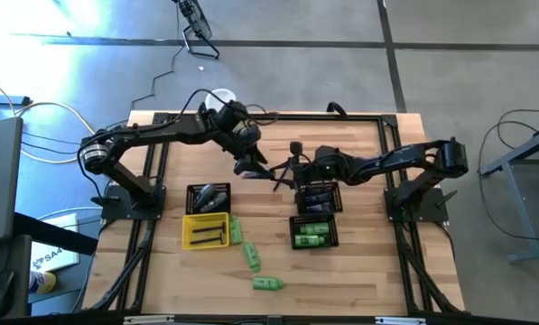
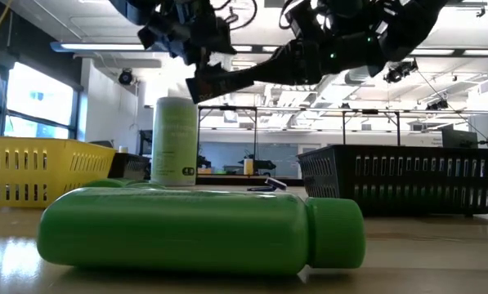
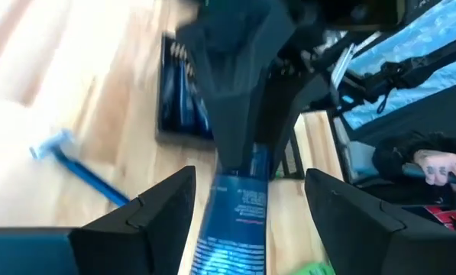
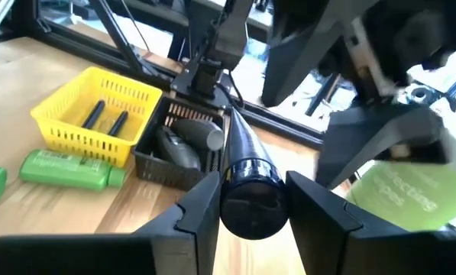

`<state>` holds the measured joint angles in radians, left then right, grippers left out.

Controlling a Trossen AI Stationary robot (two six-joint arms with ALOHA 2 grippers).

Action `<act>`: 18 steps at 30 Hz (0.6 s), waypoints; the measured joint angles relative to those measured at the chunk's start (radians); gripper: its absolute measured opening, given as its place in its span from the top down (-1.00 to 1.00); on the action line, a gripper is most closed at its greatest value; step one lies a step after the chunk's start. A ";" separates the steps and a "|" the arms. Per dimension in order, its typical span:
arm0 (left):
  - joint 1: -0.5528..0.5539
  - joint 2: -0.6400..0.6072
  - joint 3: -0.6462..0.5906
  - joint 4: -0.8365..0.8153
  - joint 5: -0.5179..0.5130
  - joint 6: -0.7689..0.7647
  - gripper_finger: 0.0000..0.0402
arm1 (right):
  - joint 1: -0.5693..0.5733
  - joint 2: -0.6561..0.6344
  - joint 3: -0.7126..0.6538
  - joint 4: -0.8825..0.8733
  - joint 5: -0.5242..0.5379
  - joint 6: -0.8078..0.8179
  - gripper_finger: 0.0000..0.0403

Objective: Pick & Place Travel size toiletries
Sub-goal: Put the blue shave cream tub into the top right black bin

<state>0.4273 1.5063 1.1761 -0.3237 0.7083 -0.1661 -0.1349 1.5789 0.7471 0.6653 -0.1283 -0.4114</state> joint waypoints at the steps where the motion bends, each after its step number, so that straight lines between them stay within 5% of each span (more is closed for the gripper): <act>1: 0.006 0.000 0.016 0.000 -0.002 0.007 -0.21 | 0.000 -0.014 0.000 -0.020 0.000 0.000 0.37; 18: 0.020 0.000 0.152 -0.009 -0.108 0.109 -0.21 | 0.019 -0.488 0.001 -0.585 0.081 0.186 0.36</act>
<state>0.4469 1.5063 1.3285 -0.3328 0.6004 -0.0570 -0.1162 1.0913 0.7479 0.0802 -0.0475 -0.2255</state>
